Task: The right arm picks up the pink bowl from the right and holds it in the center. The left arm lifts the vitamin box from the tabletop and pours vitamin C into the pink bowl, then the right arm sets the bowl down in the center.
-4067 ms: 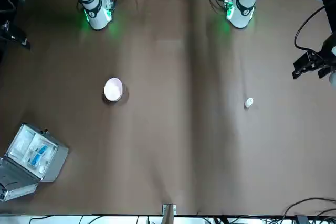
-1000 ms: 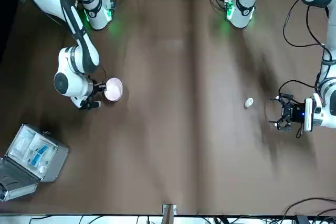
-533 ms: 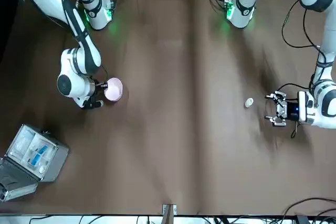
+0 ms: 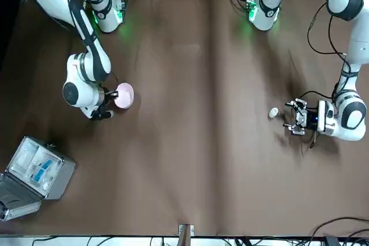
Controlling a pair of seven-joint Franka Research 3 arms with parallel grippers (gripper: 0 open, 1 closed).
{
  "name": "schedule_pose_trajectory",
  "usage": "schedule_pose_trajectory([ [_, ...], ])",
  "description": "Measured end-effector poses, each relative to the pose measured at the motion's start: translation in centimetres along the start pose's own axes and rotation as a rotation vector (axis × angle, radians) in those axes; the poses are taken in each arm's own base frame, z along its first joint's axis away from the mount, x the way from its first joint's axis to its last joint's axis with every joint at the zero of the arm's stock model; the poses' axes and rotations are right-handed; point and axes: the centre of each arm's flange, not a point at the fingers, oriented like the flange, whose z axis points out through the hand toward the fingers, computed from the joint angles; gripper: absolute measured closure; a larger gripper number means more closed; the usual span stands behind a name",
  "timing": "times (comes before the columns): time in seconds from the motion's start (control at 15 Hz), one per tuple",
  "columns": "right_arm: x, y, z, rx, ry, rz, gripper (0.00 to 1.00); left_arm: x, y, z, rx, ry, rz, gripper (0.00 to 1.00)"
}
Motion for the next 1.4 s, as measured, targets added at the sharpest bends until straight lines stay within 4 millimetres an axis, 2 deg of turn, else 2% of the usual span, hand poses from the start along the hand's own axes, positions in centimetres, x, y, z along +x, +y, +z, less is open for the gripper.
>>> schedule_pose_trajectory([
  [0.2,0.2,-0.2,-0.3,0.001,0.001,0.015,0.98,-0.8,0.3,0.4,-0.026,-0.011,-0.005,0.0],
  [0.33,0.7,-1.2,-1.8,0.003,-0.023,0.053,0.98,-1.4,0.3,1.1,-0.036,-0.002,0.029,0.0],
  [0.4,1.3,-3.1,-4.7,0.003,-0.068,0.085,0.98,-2.3,0.2,2.2,-0.045,0.006,0.06,0.0],
  [0.47,1.6,-4.1,-6.4,0.001,-0.084,0.104,0.98,-2.7,0.0,2.7,-0.049,0.006,0.065,0.0],
  [0.67,2.3,-7.5,-10.8,-0.011,-0.086,0.182,0.98,-3.5,-0.4,3.6,-0.05,-0.001,0.074,0.0],
  [0.87,1.9,-12.2,-14.8,-0.02,-0.109,0.263,0.98,-3.9,-0.6,4.3,-0.055,-0.002,0.08,0.0],
  [1.07,1.7,-16.1,-18.1,0.05,-0.18,0.282,0.98,-4.2,-1.0,5.3,-0.069,-0.001,0.089,0.0],
  [1.27,2.0,-17.8,-20.0,0.141,-0.248,0.307,0.98,-4.4,-1.5,6.3,-0.089,-0.016,0.09,0.0],
  [1.33,2.0,-18.4,-20.7,0.168,-0.268,0.321,0.98,-4.5,-1.5,6.6,-0.096,-0.024,0.09,0.06],
  [1.4,2.0,-19.1,-21.4,0.186,-0.284,0.339,0.98,-4.6,-1.6,6.7,-0.098,-0.03,0.091,0.07],
])
